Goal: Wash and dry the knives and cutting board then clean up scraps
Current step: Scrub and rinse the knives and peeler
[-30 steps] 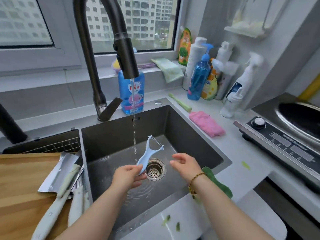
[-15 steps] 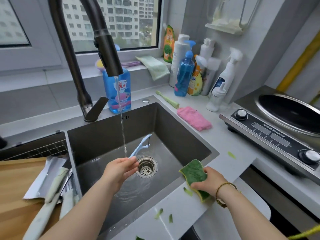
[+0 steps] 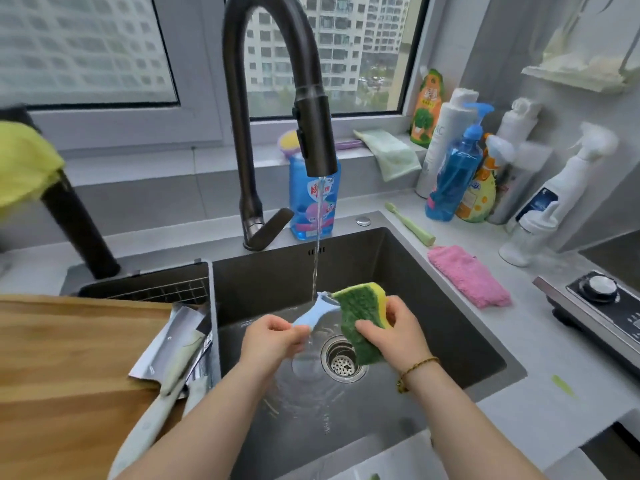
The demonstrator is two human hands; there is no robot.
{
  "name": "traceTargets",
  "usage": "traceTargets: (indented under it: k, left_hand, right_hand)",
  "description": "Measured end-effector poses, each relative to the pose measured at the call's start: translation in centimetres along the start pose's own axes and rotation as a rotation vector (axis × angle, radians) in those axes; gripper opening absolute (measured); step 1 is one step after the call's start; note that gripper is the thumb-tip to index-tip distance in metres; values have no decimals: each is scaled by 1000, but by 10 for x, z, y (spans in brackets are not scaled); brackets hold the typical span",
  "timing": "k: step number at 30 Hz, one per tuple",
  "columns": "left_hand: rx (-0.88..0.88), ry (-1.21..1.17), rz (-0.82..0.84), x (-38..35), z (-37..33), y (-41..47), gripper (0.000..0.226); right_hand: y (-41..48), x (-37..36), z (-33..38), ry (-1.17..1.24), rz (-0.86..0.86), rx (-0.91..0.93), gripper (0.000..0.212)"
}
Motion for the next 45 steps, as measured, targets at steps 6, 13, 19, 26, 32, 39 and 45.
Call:
traceTargets:
  k: [6, 13, 19, 26, 32, 39, 45]
  left_hand:
    - [110, -201, 130, -1, -1, 10, 31]
    - [127, -269, 153, 3, 3, 17, 21]
    - [43, -235, 104, -4, -2, 18, 22]
    - [6, -166, 197, -13, -1, 17, 17]
    - [-2, -140, 191, -15, -1, 15, 21]
    - [6, -105, 184, -17, -3, 16, 30]
    - [0, -120, 199, -9, -2, 17, 27]
  right_hand:
    - [16, -47, 5, 178, 209, -35, 44]
    - [21, -65, 8, -291, 6, 348, 48]
    - [23, -77, -7, -360, 100, 362, 76]
    - [17, -73, -2, -418, 56, 550, 38]
    - [33, -66, 0, -385, -6, 464, 40]
    - [49, -58, -6, -340, -52, 274, 32]
    - [30, -71, 6, -290, 52, 364, 27]
Point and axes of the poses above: each hand's wrist, its own y-axis towards the middle knuckle, its own x-axis out of the back of the hand, z = x × y, the point moved 5 cm from there along y, towards the middle knuckle, and after that the axes turned 11 degrees about -z, right-handed, at the moved point
